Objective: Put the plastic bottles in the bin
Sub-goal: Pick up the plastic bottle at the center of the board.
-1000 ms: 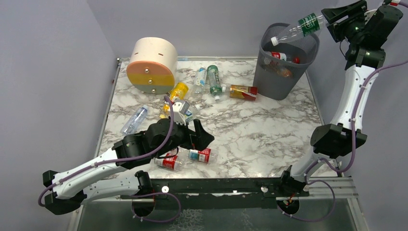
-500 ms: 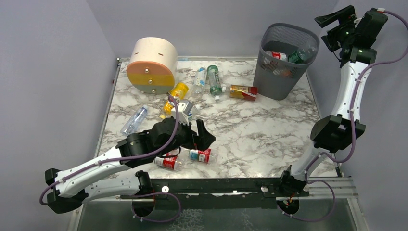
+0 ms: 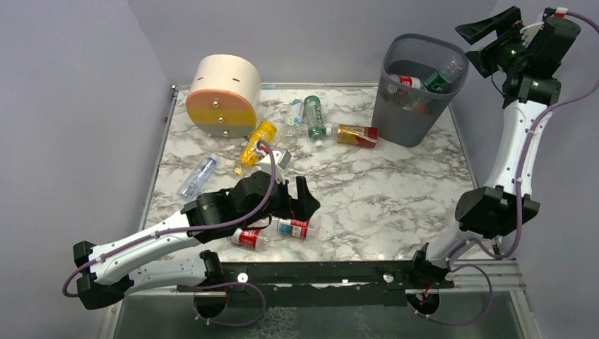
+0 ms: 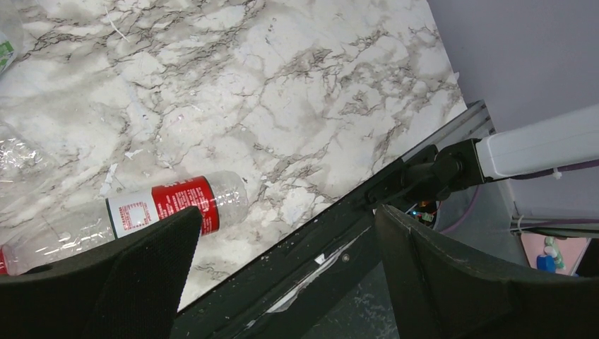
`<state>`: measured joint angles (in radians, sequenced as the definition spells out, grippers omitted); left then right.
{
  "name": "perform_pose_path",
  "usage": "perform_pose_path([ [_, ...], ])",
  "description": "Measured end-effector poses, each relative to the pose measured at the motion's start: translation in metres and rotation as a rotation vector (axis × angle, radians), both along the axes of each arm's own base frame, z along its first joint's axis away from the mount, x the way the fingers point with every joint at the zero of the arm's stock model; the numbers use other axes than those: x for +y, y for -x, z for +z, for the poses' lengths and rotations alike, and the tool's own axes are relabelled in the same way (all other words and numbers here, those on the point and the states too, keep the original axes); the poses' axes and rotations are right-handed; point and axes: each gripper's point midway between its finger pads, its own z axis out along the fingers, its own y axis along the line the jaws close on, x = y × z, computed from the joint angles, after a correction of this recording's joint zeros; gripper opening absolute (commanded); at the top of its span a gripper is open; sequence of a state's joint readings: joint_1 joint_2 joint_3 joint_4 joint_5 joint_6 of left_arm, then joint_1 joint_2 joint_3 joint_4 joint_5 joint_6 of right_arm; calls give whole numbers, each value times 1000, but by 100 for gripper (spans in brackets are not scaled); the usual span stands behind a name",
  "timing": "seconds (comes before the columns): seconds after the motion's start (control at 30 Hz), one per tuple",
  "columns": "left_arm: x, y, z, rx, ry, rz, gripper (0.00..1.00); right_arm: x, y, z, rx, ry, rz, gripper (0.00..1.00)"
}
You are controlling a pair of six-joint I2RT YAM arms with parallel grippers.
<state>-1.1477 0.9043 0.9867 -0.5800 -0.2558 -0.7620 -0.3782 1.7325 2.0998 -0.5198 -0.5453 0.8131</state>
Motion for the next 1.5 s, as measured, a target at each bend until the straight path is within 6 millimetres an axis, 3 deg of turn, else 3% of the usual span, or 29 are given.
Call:
perform_pose_path([
  [0.13, 0, 0, 0, 7, 4, 5, 99, 41, 36, 13, -29, 21, 86, 100],
  [0.27, 3, 2, 4, 14, 28, 17, 99, 119, 78, 17, -62, 65, 270, 100],
  [0.33, 8, 3, 11, 12, 53, 23, 99, 155, 101, 6, -56, 79, 367, 100],
  [0.5, 26, 7, 26, -2, 98, 55, 99, 228, 151, -52, 29, 113, 581, 100],
  [0.7, 44, 8, 54, -37, 173, 95, 99, 295, 200, -138, 193, 171, 784, 100],
  [0.87, 57, 10, 63, -47, 213, 123, 99, 333, 238, -178, 242, 259, 911, 100],
  [1.07, 63, 11, 62, -41, 221, 140, 99, 365, 279, -224, 283, 369, 1032, 100],
  [1.27, 70, 11, 56, -37, 209, 156, 99, 397, 313, -293, 366, 551, 1128, 100],
  [1.5, 73, 11, 53, -36, 197, 163, 99, 408, 315, -349, 406, 760, 1120, 100],
])
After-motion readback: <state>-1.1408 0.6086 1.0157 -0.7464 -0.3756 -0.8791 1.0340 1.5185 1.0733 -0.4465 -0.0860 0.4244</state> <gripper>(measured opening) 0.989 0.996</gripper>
